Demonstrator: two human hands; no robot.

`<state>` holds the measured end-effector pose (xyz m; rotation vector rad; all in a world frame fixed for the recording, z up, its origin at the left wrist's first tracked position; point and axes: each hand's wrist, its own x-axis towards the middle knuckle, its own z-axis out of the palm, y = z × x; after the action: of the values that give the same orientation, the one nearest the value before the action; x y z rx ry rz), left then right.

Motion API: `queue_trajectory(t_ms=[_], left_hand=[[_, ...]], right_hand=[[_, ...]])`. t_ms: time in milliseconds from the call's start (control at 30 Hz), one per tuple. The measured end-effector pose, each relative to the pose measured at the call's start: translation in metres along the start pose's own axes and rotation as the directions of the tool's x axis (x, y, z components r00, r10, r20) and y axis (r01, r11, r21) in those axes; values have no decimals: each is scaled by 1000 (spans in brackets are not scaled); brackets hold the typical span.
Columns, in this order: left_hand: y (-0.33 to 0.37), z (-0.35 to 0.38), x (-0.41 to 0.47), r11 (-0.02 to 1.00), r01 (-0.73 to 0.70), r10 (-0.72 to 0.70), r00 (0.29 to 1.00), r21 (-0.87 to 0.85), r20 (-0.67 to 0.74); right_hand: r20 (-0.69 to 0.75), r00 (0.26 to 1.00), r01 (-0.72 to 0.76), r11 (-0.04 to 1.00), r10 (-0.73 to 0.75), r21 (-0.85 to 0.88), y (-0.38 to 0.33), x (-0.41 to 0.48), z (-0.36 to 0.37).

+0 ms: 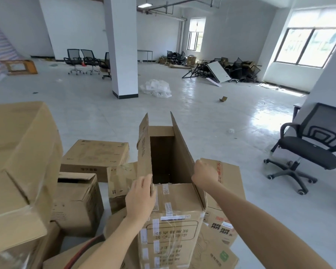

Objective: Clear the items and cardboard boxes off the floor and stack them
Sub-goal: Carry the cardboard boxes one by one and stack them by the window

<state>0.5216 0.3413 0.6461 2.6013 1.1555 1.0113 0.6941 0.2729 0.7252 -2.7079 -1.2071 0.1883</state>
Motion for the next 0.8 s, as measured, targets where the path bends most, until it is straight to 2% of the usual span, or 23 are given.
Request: queue_trajectory(t_ms=[67,167,267,333,433,567,667,800], left_hand=[[16,-10,12,995,85,-85,996,-58,4],[30,-12,29,969,232,-243,957,84,158],[46,-3,39,890,450,-446,831,71,333],[64,8,37,852,501,-520,771,152,368],[84,25,31,794,486,-597,736,366,319],[108,22,22,726,476,-645,721,496,253],[121,6,17,689,544,-690,695,480,203],[123,-12,-4,679,633,-718,678,373,158]], right_hand=[[22,1000,20,1000,-21,23,2,-1,-4],[55,997,59,998,-61,37,8,-4,-5],[85,990,110,993,-114,50,18,-5,-9],[99,982,153,987,-158,55,28,-6,-12],[99,967,226,971,-233,75,52,-10,-15],[115,936,324,942,-333,87,84,-14,-17],[137,908,383,917,-396,113,102,-15,-17],[143,859,480,870,-492,112,115,-16,-14]])
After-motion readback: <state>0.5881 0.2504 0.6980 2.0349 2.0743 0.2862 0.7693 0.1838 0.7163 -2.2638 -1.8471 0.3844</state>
